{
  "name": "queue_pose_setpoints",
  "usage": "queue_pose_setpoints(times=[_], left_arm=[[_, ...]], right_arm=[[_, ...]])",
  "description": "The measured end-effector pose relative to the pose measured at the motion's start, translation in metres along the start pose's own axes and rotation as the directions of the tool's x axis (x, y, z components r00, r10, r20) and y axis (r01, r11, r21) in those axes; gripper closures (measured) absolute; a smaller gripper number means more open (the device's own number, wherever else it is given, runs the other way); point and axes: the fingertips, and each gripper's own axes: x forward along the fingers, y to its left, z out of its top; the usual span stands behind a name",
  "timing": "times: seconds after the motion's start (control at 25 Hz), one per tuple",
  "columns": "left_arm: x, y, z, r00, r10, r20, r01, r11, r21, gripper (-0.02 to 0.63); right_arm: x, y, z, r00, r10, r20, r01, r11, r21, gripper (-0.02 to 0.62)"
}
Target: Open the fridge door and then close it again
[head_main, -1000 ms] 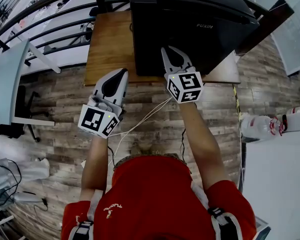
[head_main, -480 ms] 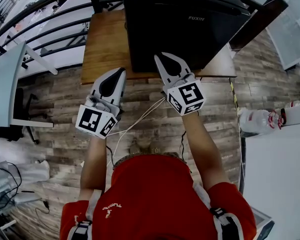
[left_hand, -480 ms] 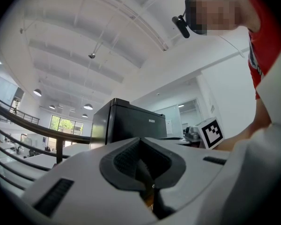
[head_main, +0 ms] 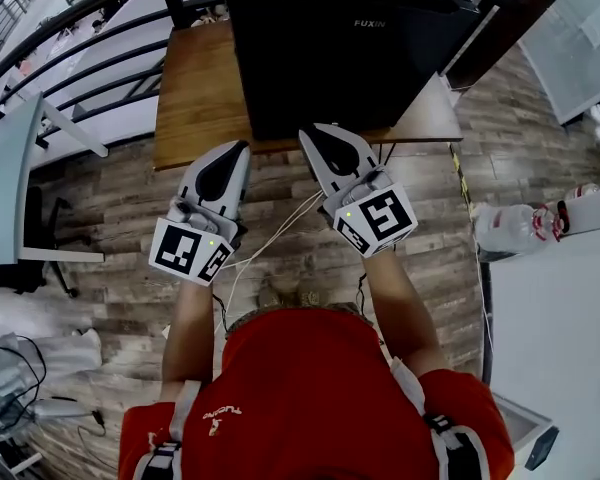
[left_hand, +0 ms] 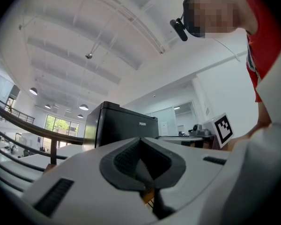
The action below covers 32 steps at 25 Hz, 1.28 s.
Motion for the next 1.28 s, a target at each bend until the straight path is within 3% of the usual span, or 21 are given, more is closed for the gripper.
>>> queue_pose_setpoints(times=[0.48,1.28], left_arm=[[-0.001,-0.027,0.007,0.999,-0.046,0.007,0.046,0.999,0.015,0.597],[-0.003,-0.029,0.008,0.999,-0.038,0.009,0.038,0.999,0.014,0.597]], right_arm=[[-0.025,0.017,0.009,0.999,0.006,0.044,-0.007,1.0,0.018,0.569],[-0.037,0.02,0.011,0.999,0.006,0.05,-0.006,1.0,0.006,0.57]])
